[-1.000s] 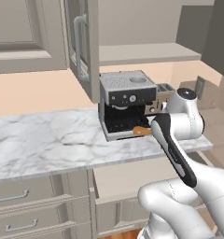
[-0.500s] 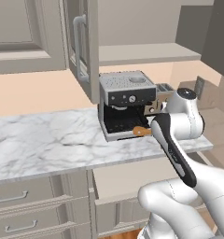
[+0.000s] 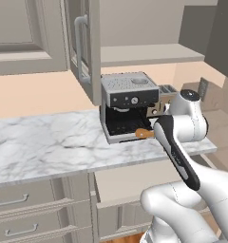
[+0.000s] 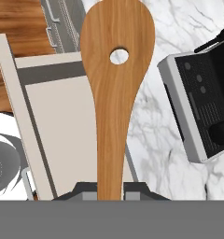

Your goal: Organize the utensils by type. Pick up the wooden spoons from the counter and place them in the open cabinet. Then pick up the metallic utensils from the counter and place them in the open drawer.

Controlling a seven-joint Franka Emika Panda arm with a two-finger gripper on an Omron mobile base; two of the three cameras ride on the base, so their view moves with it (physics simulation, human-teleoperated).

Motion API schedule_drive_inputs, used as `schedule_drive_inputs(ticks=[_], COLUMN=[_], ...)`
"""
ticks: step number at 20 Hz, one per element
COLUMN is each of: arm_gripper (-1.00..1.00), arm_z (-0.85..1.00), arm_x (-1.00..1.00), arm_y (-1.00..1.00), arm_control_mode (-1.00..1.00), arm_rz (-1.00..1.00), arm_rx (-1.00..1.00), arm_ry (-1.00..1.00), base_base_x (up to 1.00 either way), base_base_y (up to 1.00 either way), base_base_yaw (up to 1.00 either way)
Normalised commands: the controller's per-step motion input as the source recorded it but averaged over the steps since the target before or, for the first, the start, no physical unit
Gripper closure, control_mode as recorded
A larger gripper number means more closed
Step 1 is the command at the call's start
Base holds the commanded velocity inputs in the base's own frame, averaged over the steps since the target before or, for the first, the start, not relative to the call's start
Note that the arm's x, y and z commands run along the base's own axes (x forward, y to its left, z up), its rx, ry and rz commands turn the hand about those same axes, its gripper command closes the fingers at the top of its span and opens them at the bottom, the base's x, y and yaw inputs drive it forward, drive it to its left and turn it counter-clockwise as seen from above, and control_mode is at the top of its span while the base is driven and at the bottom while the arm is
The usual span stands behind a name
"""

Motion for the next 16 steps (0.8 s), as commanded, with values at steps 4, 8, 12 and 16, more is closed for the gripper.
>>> schedule_drive_inputs(ticks=[4,8,12,16], arm_gripper=[1.0,1.0,1.0,1.0], arm_z=[0.0,0.23,0.47,0.58], arm_x=[0.0,0.0,0.07,0.22], arm_y=[0.0,0.0,0.0,0.0], arm_control_mode=[1.0,-1.0,-1.0,-1.0], arm_rz=[0.0,0.09,0.17,0.22], arm_rx=[0.0,0.0,0.0,0.0], arm_ry=[0.0,-0.05,-0.19,-0.28], base_base_x=[0.0,0.0,0.0,0.0], base_base_y=[0.0,0.0,0.0,0.0], base_base_yaw=[0.01,0.0,0.0,0.0])
